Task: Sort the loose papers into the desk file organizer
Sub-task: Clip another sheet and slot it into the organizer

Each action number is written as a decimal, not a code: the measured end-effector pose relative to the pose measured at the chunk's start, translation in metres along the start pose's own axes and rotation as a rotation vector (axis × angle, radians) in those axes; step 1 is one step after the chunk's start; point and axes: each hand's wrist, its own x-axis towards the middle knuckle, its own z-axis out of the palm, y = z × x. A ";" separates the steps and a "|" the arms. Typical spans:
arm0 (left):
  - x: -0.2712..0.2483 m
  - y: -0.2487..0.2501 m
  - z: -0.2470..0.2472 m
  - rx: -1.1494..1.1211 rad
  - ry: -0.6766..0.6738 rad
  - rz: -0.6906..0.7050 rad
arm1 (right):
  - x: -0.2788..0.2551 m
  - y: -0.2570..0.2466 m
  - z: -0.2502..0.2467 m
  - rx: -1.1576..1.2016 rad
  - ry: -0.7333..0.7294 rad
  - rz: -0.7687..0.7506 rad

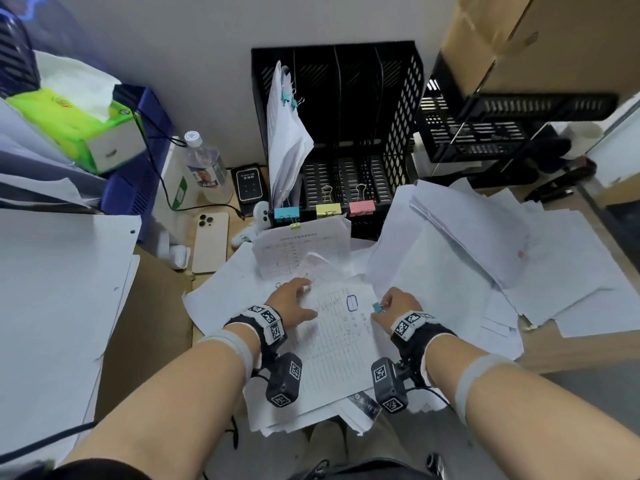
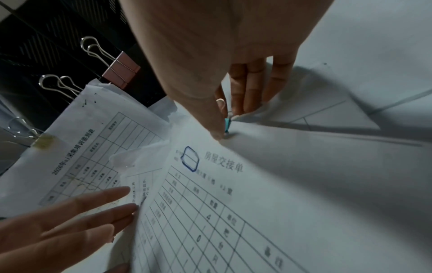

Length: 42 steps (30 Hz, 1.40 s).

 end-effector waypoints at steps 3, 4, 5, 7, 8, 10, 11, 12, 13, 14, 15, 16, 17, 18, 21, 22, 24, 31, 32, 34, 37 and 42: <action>0.001 -0.002 0.000 -0.011 0.002 -0.002 | 0.001 -0.001 -0.003 0.072 0.032 -0.035; 0.000 -0.001 -0.001 -0.009 -0.004 -0.004 | -0.001 -0.001 -0.004 0.096 0.046 -0.060; 0.000 0.000 -0.001 -0.007 -0.009 -0.009 | -0.002 -0.003 -0.007 0.118 0.058 -0.096; 0.000 0.002 -0.003 -0.014 -0.013 -0.016 | -0.005 -0.009 -0.014 0.143 0.081 -0.186; 0.000 0.004 -0.004 -0.025 -0.010 -0.014 | -0.007 -0.014 -0.021 0.152 0.092 -0.245; -0.001 0.009 -0.008 -0.032 0.022 0.009 | -0.008 -0.028 -0.034 0.166 0.088 -0.381; -0.001 0.010 -0.012 -0.029 0.045 0.018 | -0.010 -0.036 -0.042 0.174 0.068 -0.439; -0.002 0.012 -0.017 -0.041 0.067 0.029 | -0.011 -0.046 -0.051 0.182 0.045 -0.485; -0.004 0.014 -0.024 -0.079 0.082 0.037 | -0.011 -0.055 -0.058 0.195 0.035 -0.523; -0.006 0.013 -0.030 -0.148 0.089 0.047 | -0.012 -0.065 -0.065 0.217 0.037 -0.555; -0.009 0.013 -0.037 -0.226 0.083 0.051 | -0.011 -0.075 -0.072 0.250 0.048 -0.579; -0.012 0.011 -0.044 -0.295 0.074 0.054 | -0.012 -0.083 -0.079 0.289 0.058 -0.585; -0.017 0.009 -0.052 -0.340 0.067 0.052 | -0.012 -0.091 -0.085 0.343 0.061 -0.571; -0.021 0.007 -0.058 -0.377 0.063 0.049 | -0.013 -0.098 -0.090 0.379 0.063 -0.537; -0.034 -0.001 -0.068 -0.465 0.114 0.038 | -0.013 -0.098 -0.093 0.341 0.145 -0.427; -0.039 -0.001 -0.072 -0.469 0.133 0.043 | -0.013 -0.097 -0.092 0.304 0.216 -0.383; -0.039 0.003 -0.077 -0.467 0.154 0.065 | -0.010 -0.090 -0.094 0.230 0.307 -0.317; -0.064 0.027 -0.101 -0.541 0.121 0.106 | -0.062 -0.117 -0.062 0.298 -0.422 -0.304; -0.065 0.036 -0.101 -0.546 0.093 0.123 | -0.075 -0.124 -0.061 0.336 -0.486 -0.352; -0.067 0.054 -0.105 -0.492 0.065 0.191 | -0.085 -0.137 -0.058 0.332 -0.485 -0.547; -0.068 0.075 -0.110 -0.443 0.011 0.261 | -0.090 -0.143 -0.061 0.314 -0.349 -0.559; -0.065 0.100 -0.122 -0.640 -0.069 0.340 | -0.078 -0.137 -0.100 0.122 -0.004 -0.480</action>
